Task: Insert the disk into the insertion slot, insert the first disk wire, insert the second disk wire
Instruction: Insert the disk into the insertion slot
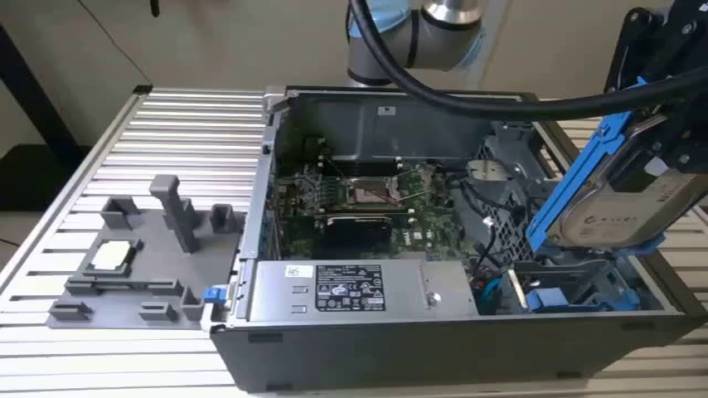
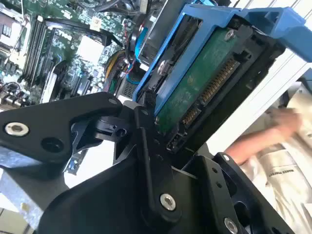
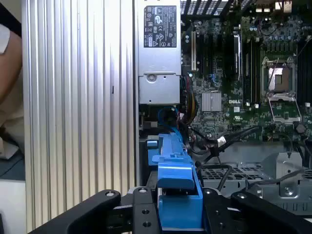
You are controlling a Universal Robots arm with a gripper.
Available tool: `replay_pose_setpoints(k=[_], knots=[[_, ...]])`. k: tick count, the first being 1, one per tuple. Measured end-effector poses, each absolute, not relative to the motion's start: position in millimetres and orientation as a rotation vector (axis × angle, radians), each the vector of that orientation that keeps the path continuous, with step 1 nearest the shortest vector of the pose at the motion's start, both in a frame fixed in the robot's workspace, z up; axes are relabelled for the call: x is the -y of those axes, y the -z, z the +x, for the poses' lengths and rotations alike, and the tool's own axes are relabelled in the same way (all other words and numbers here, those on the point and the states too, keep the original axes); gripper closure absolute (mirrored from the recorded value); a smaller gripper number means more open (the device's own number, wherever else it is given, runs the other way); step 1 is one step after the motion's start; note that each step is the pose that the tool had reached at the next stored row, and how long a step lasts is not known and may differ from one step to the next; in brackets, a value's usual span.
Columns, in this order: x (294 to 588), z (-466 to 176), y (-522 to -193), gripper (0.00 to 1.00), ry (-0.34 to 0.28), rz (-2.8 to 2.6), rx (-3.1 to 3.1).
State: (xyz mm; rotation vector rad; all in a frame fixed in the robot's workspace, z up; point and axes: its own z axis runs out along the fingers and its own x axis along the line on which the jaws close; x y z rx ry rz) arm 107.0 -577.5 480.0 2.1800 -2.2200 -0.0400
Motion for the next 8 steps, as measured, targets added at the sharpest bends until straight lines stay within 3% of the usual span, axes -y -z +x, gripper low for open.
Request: replay_pose_setpoints(k=[8], knots=[[577.5, 107.0, -480.0, 0.67, 0.040, 2.180, 2.220]])
